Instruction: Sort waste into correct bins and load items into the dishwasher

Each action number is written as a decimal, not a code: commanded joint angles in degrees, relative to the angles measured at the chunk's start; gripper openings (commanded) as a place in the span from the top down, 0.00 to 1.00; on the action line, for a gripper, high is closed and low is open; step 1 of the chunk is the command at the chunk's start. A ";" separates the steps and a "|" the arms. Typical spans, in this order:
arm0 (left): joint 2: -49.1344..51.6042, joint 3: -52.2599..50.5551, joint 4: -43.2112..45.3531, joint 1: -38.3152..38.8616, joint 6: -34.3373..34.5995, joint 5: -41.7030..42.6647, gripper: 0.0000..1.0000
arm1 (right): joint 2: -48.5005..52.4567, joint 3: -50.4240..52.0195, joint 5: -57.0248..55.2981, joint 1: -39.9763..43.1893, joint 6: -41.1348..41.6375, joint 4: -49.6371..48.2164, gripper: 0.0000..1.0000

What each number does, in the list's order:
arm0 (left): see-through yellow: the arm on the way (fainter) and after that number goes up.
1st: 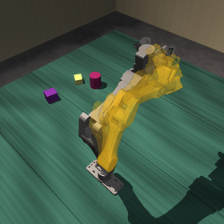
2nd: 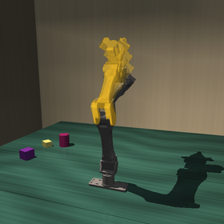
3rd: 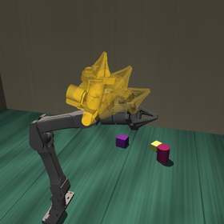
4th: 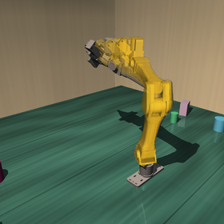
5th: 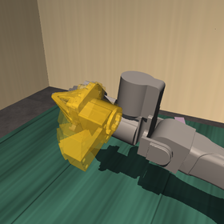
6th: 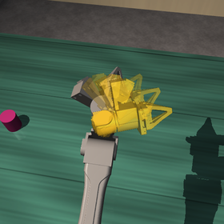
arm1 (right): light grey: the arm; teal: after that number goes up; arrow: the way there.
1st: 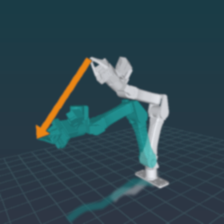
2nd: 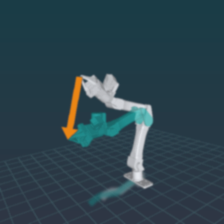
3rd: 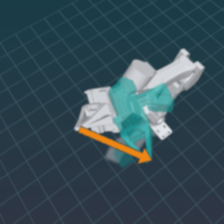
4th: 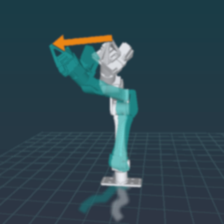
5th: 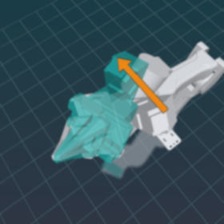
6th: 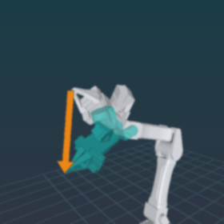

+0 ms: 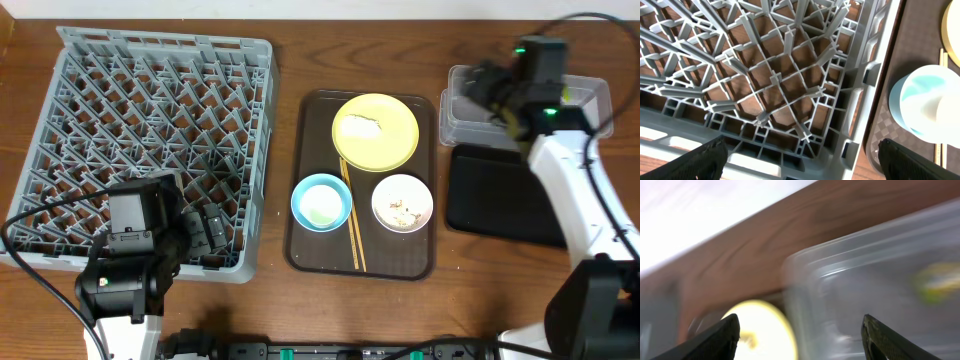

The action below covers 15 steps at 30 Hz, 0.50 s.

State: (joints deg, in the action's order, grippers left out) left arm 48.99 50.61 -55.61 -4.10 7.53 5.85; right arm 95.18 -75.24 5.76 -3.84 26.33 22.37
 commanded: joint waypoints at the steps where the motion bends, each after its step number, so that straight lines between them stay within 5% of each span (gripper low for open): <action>1: -0.02 1.49 -0.28 -0.28 0.26 -0.04 0.02 | 1.44 -0.07 5.46 -6.91 -12.17 -0.46 0.23; 15: 0.00 1.49 -0.31 -0.28 0.28 -0.04 0.02 | 19.17 -0.07 -11.21 -21.81 -18.93 -12.76 0.09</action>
State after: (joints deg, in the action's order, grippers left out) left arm 48.99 50.61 -55.72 -4.10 7.53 5.87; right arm 112.51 -75.24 0.51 -24.36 9.52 11.14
